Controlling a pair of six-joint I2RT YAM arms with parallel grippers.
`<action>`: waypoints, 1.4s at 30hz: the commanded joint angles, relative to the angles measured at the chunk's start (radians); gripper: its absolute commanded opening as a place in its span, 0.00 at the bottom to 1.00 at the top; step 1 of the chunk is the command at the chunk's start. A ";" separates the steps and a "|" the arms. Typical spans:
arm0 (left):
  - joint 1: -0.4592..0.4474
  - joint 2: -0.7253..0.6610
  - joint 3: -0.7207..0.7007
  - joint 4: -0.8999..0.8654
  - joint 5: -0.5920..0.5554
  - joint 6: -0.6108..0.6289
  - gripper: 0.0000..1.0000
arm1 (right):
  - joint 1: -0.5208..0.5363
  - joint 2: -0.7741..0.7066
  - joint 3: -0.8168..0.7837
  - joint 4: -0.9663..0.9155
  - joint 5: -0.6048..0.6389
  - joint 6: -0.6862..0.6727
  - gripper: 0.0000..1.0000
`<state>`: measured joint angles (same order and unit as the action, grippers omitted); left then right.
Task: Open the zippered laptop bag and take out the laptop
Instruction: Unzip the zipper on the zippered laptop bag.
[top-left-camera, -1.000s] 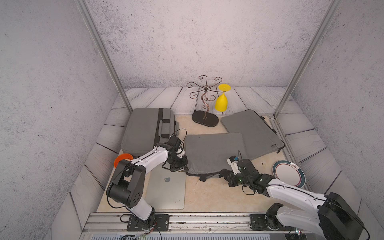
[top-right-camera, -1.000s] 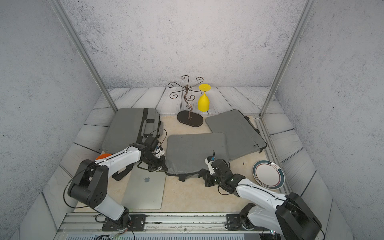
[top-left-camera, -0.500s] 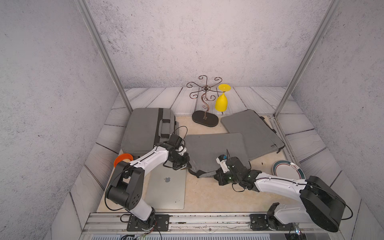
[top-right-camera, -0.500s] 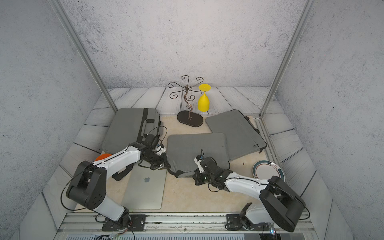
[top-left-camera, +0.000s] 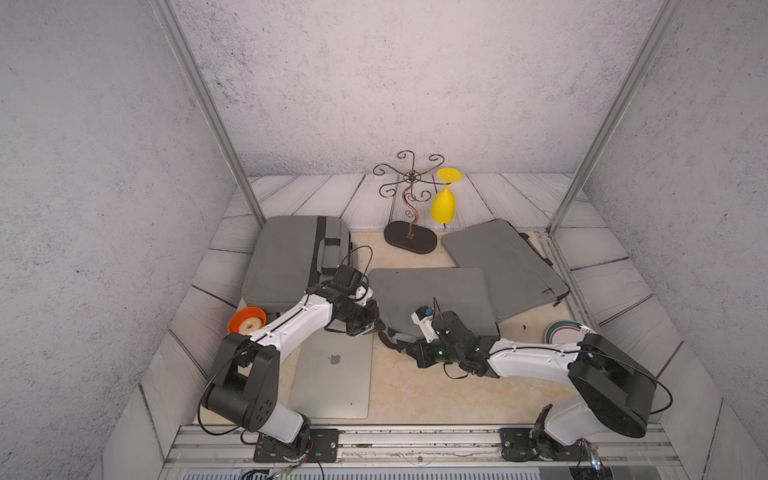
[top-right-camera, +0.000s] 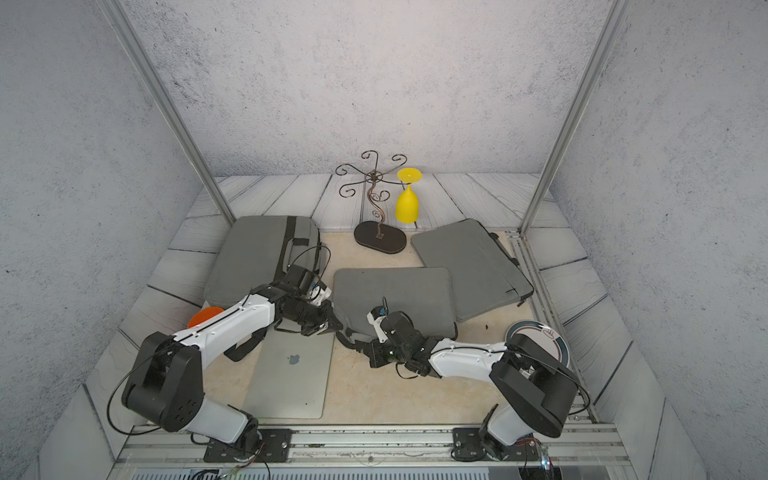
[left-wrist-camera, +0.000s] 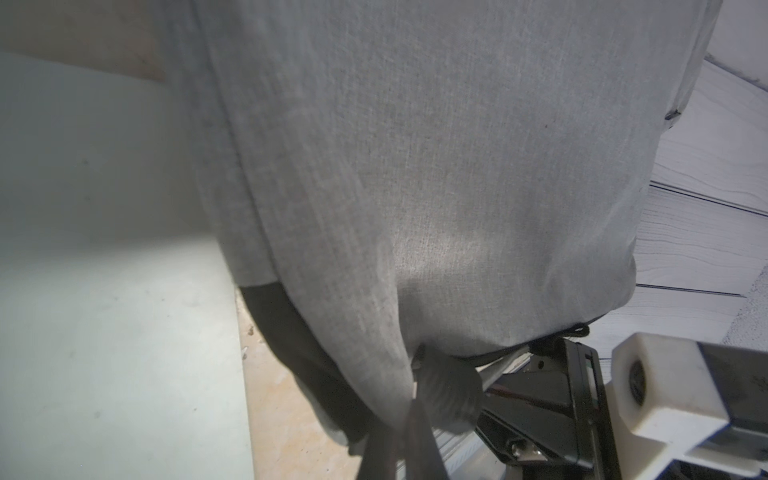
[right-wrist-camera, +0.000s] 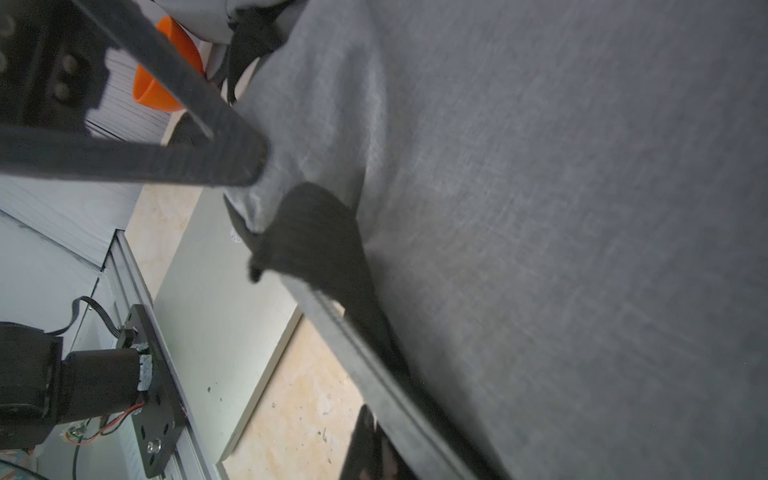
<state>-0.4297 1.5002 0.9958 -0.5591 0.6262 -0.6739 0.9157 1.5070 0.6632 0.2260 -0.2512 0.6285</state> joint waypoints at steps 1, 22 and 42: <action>-0.025 -0.036 0.021 0.073 0.124 -0.007 0.00 | 0.027 -0.018 0.074 0.100 -0.059 -0.023 0.01; 0.019 -0.166 -0.049 -0.054 0.089 0.072 0.00 | 0.067 0.127 0.151 0.333 -0.002 0.183 0.01; 0.170 -0.195 -0.059 -0.195 0.130 0.232 0.00 | 0.115 0.165 0.261 -0.067 -0.027 -0.072 0.01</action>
<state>-0.2577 1.3384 0.9173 -0.7132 0.6746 -0.4637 1.0107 1.6249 0.8471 0.1932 -0.2630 0.6510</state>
